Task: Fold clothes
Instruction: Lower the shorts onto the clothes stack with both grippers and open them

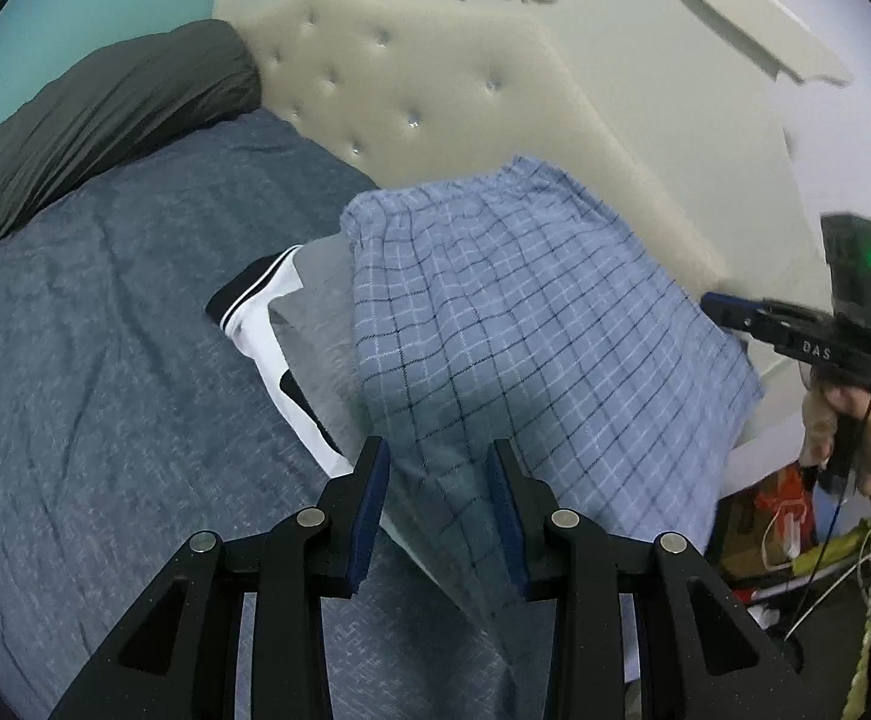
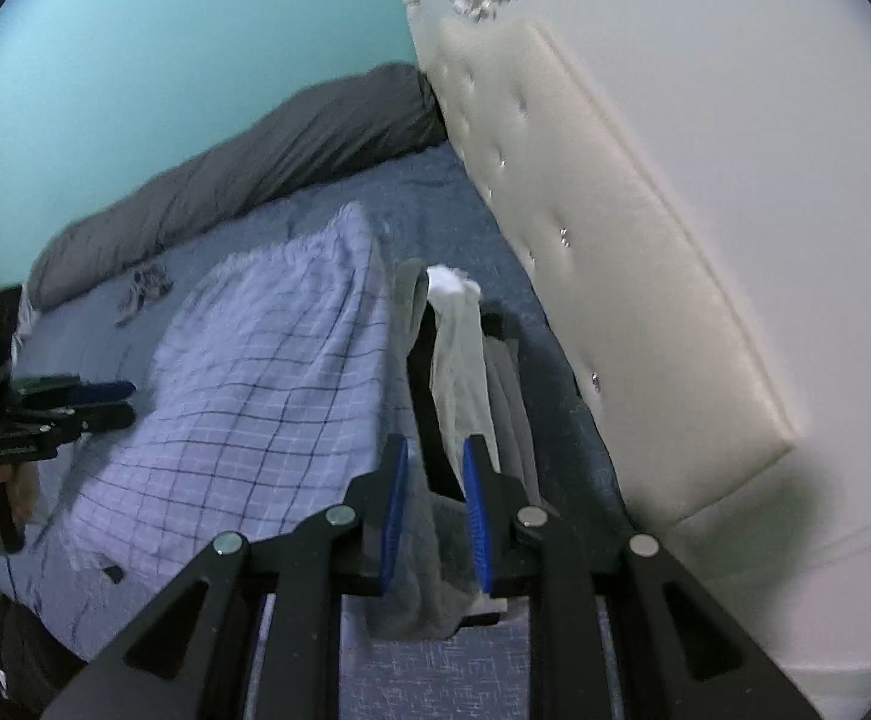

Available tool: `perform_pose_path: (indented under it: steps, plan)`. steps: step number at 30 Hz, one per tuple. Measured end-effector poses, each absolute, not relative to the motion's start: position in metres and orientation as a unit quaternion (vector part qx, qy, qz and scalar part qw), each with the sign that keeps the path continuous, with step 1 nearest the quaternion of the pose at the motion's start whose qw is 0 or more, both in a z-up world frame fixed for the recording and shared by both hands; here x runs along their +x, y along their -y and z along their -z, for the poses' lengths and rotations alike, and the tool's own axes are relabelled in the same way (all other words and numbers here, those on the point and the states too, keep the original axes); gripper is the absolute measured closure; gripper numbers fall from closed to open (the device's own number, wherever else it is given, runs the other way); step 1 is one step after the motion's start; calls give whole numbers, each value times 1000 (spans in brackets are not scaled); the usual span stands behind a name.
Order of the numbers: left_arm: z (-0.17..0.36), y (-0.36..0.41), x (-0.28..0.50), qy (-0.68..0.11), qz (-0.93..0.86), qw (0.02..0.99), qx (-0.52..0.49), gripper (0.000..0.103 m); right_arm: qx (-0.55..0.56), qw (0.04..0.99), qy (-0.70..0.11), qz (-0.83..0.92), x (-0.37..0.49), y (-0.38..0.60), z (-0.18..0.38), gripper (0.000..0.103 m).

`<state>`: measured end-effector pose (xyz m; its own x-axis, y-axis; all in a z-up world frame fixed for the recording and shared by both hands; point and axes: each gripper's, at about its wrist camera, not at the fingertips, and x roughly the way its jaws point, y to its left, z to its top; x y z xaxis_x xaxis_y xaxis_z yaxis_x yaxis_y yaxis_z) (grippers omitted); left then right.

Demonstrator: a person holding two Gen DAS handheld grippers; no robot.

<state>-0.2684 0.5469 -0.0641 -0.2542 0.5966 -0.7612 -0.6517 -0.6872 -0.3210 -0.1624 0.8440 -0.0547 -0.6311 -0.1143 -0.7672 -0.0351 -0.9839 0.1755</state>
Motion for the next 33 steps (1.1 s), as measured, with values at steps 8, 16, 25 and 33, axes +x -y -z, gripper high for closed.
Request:
perform_pose_path:
  steps: [8,16,25,33]
  plan:
    - [61,-547,-243,-37,-793,402,-456,66,428,54,78,899,-147,-836,58,85]
    - [55,-535,-233,-29,-801,391,-452,66,391,56,96,913,-133,-837,46,85]
    - [50,-522,-212,-36,-808,384,-445,66,399,16,118,909,-120,-841,52,84]
    - [35,-505,-186,-22,-815,384,-434,66,371,-7,123,921,-86,-820,28,84]
